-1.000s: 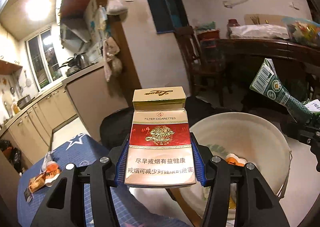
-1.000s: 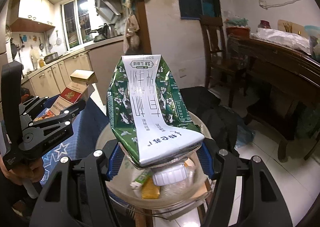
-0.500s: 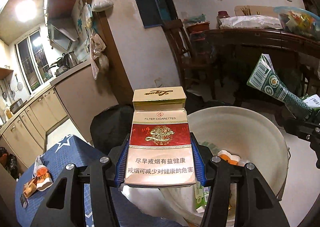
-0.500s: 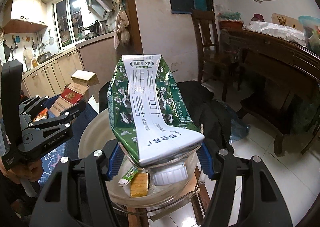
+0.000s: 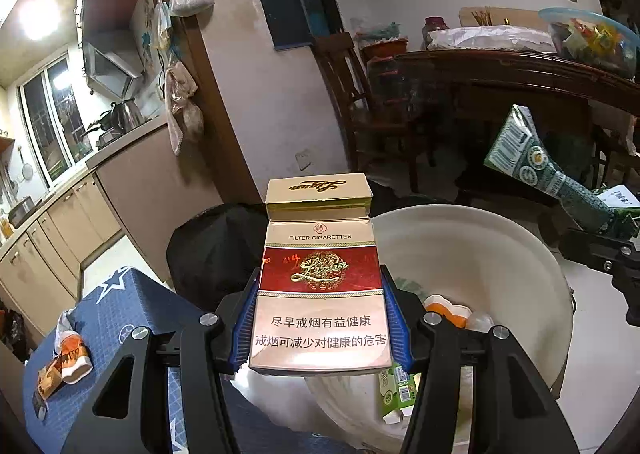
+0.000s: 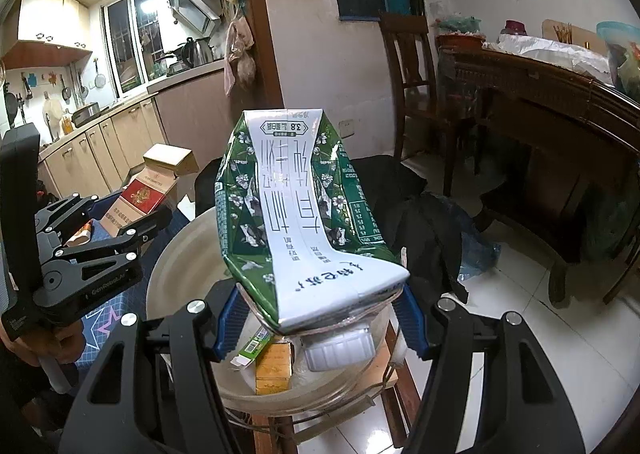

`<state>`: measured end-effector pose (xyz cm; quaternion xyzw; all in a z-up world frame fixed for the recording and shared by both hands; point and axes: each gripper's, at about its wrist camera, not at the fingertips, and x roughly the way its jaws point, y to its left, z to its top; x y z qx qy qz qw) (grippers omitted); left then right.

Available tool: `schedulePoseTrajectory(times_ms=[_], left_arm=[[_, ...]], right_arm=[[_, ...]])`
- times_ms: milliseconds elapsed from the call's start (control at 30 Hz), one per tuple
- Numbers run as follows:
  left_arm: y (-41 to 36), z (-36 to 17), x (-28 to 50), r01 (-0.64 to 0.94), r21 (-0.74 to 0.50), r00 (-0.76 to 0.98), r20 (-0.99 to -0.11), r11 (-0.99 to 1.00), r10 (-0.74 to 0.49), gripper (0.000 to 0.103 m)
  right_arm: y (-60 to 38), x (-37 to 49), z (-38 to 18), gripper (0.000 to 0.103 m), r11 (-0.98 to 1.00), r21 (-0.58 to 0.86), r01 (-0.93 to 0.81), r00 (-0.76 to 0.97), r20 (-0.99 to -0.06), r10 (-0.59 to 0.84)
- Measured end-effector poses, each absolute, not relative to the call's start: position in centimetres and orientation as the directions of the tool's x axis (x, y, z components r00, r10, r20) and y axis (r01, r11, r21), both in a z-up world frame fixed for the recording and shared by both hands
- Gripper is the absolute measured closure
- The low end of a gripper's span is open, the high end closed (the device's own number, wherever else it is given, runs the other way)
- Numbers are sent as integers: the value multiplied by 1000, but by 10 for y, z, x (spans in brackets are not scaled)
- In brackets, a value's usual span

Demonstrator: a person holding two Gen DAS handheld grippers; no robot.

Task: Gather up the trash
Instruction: 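Carry the cigarette pack and milk carton over the bucket and release both, then move both tools back over the table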

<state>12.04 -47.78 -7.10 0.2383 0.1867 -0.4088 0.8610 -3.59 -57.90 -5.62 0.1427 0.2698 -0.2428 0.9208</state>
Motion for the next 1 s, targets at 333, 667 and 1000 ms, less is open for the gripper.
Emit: schedulePoseTrajectory(times_ms=[333, 667, 1000], left_arm=[[-486, -69, 129, 817, 251, 570, -490, 519, -660, 36], [-481, -71, 139, 806, 258, 586, -475, 533, -657, 26], [-477, -68, 140, 794, 269, 603, -468, 545, -646, 26]], right_arm=[[-587, -15, -58, 40, 855, 107, 508, 727, -585, -358], [-598, -12, -72, 37, 851, 135, 508, 718, -612, -332], [-605, -11, -69, 32, 847, 156, 509, 731, -598, -329]])
